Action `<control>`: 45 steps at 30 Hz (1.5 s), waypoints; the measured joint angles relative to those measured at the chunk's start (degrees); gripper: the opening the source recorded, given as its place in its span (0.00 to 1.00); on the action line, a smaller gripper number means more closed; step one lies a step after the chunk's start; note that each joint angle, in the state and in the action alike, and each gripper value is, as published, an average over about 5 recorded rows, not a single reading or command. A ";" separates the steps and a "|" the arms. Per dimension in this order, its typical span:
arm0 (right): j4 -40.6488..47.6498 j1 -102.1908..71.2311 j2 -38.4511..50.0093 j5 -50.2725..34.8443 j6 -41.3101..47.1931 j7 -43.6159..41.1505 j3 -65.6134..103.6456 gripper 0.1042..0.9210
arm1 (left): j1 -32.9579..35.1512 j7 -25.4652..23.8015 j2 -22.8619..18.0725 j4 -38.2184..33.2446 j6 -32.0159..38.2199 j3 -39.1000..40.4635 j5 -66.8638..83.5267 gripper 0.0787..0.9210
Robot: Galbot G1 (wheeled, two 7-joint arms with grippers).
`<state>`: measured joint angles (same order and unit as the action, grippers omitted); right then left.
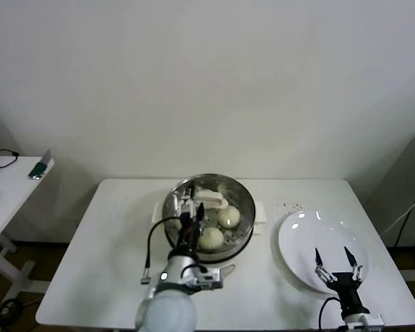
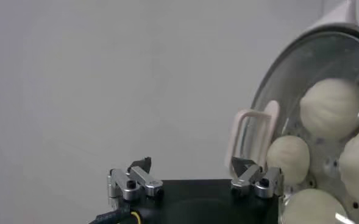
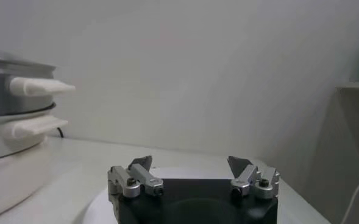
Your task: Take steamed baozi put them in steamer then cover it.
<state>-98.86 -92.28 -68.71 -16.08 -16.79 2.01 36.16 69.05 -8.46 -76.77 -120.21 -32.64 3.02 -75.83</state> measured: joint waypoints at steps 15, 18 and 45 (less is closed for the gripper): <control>0.24 0.08 0.27 -3.25 -2.47 0.86 -1.28 0.88 | 14.07 11.95 5.72 -1.99 21.85 -29.06 54.03 0.88; 0.79 0.05 0.42 -3.63 -3.27 0.91 -1.53 0.88 | 15.90 12.12 6.88 0.44 26.20 -33.16 64.23 0.88; 3.45 0.23 1.34 -5.77 -6.63 0.54 -2.57 0.88 | 19.45 10.85 6.94 17.40 45.32 -37.04 87.61 0.88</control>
<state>-95.41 -92.06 -67.37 -21.85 -23.42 2.55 33.59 88.50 2.40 -69.83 -102.81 12.68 -34.02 11.78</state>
